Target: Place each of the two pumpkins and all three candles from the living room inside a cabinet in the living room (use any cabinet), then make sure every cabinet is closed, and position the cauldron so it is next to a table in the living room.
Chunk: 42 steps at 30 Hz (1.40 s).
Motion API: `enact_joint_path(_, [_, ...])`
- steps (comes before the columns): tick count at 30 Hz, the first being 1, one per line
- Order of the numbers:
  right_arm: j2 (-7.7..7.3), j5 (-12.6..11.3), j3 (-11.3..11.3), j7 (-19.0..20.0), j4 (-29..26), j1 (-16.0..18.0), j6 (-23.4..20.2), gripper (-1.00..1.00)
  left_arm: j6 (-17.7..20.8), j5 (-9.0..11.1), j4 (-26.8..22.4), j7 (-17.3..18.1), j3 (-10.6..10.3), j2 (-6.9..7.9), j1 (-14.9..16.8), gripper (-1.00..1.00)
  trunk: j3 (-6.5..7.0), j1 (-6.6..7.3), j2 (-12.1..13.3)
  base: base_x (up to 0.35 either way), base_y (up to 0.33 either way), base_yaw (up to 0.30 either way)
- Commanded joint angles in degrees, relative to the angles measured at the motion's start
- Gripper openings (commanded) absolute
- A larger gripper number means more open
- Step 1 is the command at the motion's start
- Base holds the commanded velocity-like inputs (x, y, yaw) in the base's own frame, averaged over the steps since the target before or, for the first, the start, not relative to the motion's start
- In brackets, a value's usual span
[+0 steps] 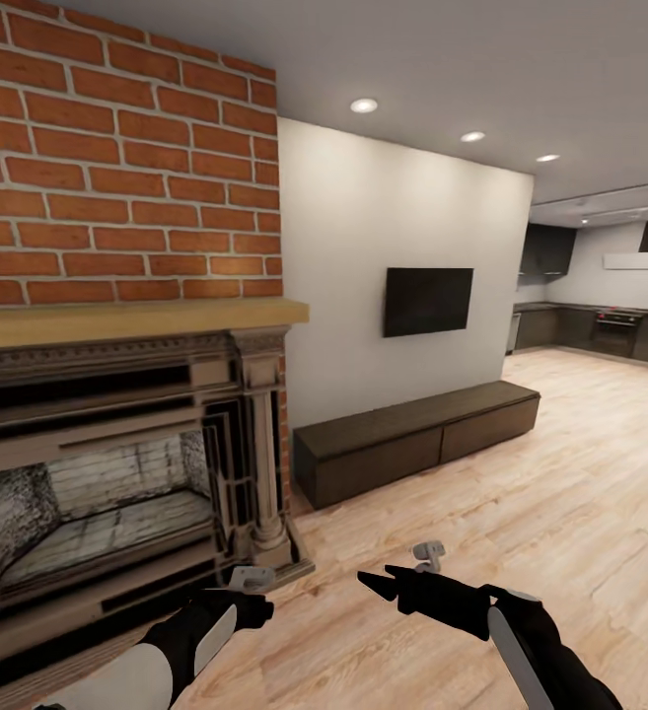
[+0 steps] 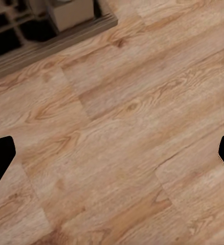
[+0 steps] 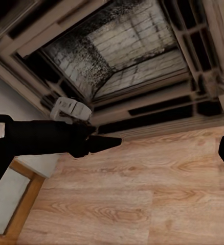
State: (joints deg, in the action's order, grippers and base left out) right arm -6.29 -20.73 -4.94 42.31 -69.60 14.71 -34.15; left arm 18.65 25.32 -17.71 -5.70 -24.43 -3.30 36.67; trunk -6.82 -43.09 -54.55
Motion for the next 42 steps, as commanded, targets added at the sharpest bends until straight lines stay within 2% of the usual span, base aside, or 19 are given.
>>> enact_joint_path(1, [-0.04,-0.5,-0.1,-0.1,0.0,0.1,-0.4,1.0,0.3,0.6,-0.1,-0.5,-0.5,0.05,0.0,1.0,-0.09,-0.04,-0.1,0.315,0.0,-0.293])
enact_joint_path(12, [-0.04,-0.5,-0.1,-0.1,0.0,0.1,-0.4,1.0,0.3,0.6,-0.1,-0.5,-0.5,0.04,0.0,1.0,-0.09,-0.04,-0.1,0.325,-0.035,-0.293])
enact_joint_path(33, [-0.04,-0.5,1.0,0.0,0.0,0.1,-0.4,1.0,0.3,0.6,-0.1,-0.5,-0.5,-0.04,0.0,1.0,-0.09,-0.04,-0.1,0.314,-0.139,-0.29])
enact_joint_path(42, [-0.04,-0.7,1.1,-0.1,0.0,0.1,-0.4,1.0,0.3,0.6,-0.1,-0.5,-0.5,-0.04,0.0,1.0,-0.09,-0.04,-0.1,0.312,-0.135,-0.14])
